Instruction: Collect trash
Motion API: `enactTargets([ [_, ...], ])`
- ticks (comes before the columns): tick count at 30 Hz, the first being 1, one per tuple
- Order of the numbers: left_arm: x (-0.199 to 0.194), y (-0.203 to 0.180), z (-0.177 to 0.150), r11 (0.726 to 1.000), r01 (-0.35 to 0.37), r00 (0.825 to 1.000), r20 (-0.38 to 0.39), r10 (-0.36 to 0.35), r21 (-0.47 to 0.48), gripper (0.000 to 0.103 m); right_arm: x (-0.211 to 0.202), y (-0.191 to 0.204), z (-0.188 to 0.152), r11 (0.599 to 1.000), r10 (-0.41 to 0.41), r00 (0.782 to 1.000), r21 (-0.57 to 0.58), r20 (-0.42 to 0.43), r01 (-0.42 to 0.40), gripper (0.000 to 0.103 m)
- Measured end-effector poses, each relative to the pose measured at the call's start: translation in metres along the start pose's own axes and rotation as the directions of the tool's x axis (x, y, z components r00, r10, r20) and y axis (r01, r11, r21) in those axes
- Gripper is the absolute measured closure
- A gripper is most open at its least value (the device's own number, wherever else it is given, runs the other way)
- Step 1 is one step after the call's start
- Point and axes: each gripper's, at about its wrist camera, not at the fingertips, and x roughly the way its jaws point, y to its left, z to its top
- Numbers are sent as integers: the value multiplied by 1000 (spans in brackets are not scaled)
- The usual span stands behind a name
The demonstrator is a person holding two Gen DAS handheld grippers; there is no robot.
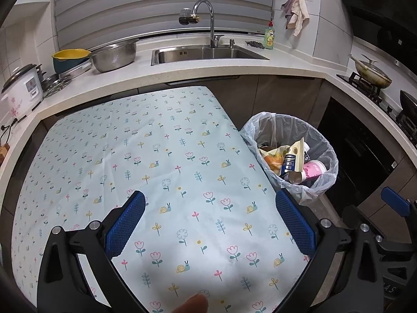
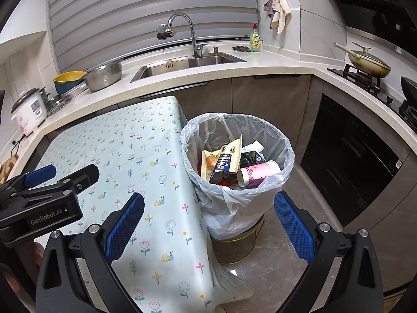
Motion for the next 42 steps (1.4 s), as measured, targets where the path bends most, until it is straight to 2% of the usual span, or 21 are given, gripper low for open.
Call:
enactTargets([
  [5, 3, 3, -7, 1000, -31, 1000, 0, 31, 0, 7, -1, -1, -5, 1000, -7, 1000, -2, -3, 7, 7],
  [26, 5, 11, -21, 997, -78, 997, 3, 78, -27, 7, 2, 0, -13, 999, -18, 1000, -41, 2, 18, 7],
  [42, 1, -9, -23, 998, -66, 998, 8, 66, 6, 7, 3, -6, -14, 999, -18, 1000, -36, 7, 19, 7],
])
